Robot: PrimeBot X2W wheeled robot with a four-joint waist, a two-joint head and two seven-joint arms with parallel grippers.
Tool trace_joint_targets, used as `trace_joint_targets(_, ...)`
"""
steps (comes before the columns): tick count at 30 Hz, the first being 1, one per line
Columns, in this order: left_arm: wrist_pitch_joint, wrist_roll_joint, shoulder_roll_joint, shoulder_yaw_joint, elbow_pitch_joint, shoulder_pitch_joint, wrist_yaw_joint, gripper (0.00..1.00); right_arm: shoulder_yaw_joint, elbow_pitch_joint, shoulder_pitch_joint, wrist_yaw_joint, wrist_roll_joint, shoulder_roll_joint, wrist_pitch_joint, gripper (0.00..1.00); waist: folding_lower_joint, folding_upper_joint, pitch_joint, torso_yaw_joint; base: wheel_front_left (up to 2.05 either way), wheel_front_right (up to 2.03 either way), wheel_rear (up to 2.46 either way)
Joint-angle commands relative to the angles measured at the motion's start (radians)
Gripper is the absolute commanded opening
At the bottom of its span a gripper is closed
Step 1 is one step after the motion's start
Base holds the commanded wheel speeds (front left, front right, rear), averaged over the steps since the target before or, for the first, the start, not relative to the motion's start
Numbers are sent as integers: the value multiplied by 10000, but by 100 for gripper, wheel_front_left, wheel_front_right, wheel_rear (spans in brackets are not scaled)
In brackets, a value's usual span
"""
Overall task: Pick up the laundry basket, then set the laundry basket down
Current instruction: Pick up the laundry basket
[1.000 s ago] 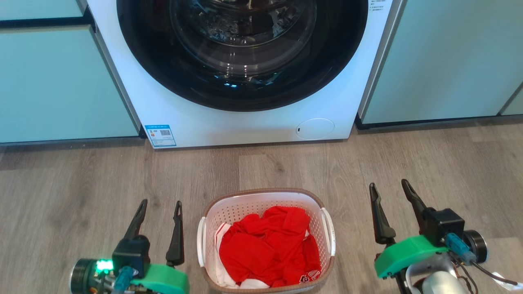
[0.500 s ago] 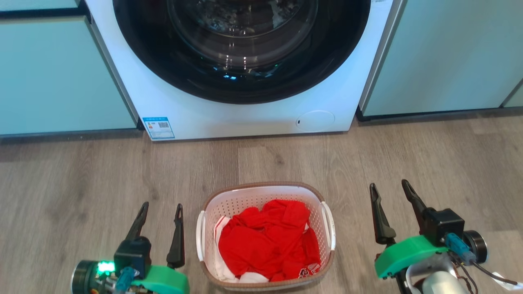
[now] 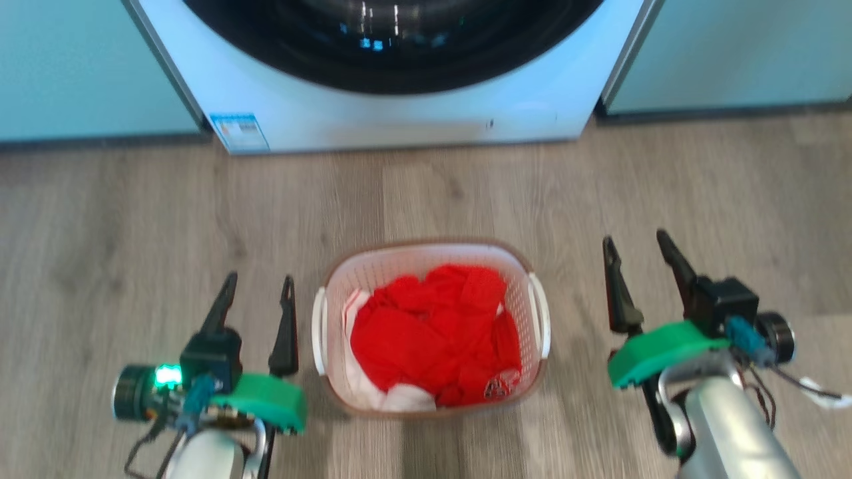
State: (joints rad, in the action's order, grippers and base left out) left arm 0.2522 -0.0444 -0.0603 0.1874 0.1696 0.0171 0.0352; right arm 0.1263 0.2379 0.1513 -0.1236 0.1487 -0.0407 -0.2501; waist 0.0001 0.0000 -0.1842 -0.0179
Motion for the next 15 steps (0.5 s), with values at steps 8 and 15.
trace_joint_targets(8, 95, -123, 65, -338, 846, 2021, -167, 100, 169, 542, 1777, -71, -170, -95, -116, 100, -1, 0, -2552, 52, 0, 0, 0)
trace_joint_targets(15, 95, -336, 91, -268, 1924, 3398, -275, 100, -3, 1298, 2886, -71, -304, -95, -116, 100, -1, 0, -4133, 271, 0, 0, 0)
